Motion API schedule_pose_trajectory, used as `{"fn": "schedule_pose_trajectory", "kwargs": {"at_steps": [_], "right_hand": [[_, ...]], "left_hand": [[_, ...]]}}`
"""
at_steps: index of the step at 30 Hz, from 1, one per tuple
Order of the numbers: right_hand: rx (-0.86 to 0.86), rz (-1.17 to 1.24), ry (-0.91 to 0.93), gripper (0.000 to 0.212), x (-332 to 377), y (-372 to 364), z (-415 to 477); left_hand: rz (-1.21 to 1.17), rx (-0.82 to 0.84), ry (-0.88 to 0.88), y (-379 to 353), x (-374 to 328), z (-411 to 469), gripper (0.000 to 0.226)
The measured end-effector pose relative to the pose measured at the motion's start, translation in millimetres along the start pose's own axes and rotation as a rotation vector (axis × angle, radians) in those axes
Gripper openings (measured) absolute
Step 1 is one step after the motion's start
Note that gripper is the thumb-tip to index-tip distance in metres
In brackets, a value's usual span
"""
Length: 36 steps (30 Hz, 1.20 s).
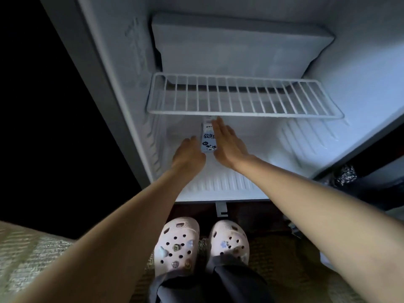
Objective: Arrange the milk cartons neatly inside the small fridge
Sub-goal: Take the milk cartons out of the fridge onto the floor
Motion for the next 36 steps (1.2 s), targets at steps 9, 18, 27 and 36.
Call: {"fn": "schedule_pose_trajectory", "kwargs": {"at_steps": [9,18,27,36], "right_hand": [[-0.357,-0.110,0.289,0.029,9,3,-21],[-0.238,0.024,0.178,0.047,-5,3,-38],[-0.359,0.246,0.065,0.035,-24,81,-161],[-0.457,0.238,-0.143,0.036,-70,169,-339]], "left_hand": [[-0.171,-0.007,0.004,-20,-2,29,0.063],[-0.017,-0.046,-0.162,-28,-12,1,0.030],[-0.112,0.045,-0.219,-1,-68,-108,0.039],[0.070,0.228,-0.514,2,-182,-254,0.036]]}}
Point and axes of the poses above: each hand's wrist, its own z-axis towards the middle knuckle, its own y-axis out of the back of the hand, x = y × z, the point moved 7 cm from there along z, towards the middle knuckle, and after that the axes turned 10 degrees about -z, right-handed, at the moved point
